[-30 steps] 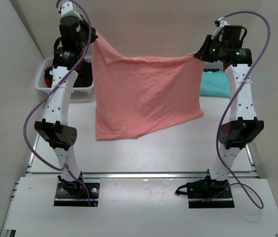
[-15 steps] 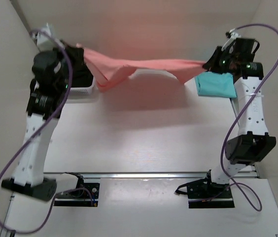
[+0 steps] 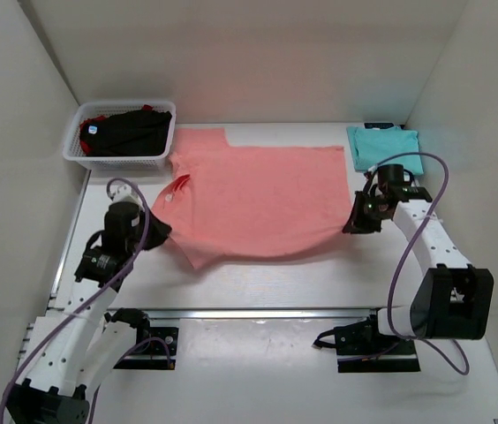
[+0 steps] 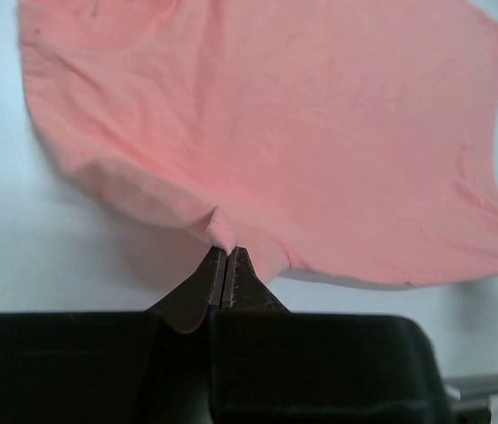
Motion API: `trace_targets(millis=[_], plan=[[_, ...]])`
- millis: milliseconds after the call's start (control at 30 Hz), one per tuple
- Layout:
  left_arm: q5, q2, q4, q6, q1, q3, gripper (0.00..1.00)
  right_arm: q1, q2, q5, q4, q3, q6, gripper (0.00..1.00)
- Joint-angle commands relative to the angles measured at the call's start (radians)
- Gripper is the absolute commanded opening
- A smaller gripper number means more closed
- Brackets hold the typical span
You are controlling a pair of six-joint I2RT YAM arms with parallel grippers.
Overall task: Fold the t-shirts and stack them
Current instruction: Flatten out the tshirt, then fold the flattened tshirt in 1/3 of the way
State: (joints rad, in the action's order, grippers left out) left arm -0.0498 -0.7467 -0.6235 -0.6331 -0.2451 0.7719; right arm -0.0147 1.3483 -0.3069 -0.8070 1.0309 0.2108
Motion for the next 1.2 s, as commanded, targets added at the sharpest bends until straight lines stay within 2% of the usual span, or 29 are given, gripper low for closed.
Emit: trace_targets(millis=[0, 67, 267, 333, 500, 767, 1167], plan=[[0.102, 0.093, -0.059, -0.069, -0.011, -0.086, 0.0, -0.028, -0.077, 0.066, -0.03, -0.069, 0.027, 0.0], [0.106, 0.145, -0.094, -0.079, -0.007, -0.121, 0.0, -0.054, -0.104, 0.075, -0.057, -0.112, 0.048, 0.0], [0.114, 0.159, -0.147, -0.074, 0.013, -0.109, 0.0, -0.067, -0.117, 0.127, -0.178, -0.21, 0.064, 0.0], [0.114, 0.15, -0.121, -0.076, 0.012, -0.108, 0.0, -0.073, -0.098, 0.137, -0.187, -0.229, 0.065, 0.0], [0.096, 0.014, -0.006, -0.042, 0.032, -0.051, 0.0, -0.073, -0.028, 0.155, -0.202, -0.218, 0.059, 0.0], [0.062, -0.218, 0.155, 0.018, 0.082, 0.033, 0.0, -0.11, 0.124, 0.134, -0.166, -0.076, 0.047, 0.0], [0.051, -0.505, 0.246, 0.05, 0.09, 0.222, 0.0, -0.119, 0.377, 0.12, -0.164, 0.184, 0.042, 0.0]])
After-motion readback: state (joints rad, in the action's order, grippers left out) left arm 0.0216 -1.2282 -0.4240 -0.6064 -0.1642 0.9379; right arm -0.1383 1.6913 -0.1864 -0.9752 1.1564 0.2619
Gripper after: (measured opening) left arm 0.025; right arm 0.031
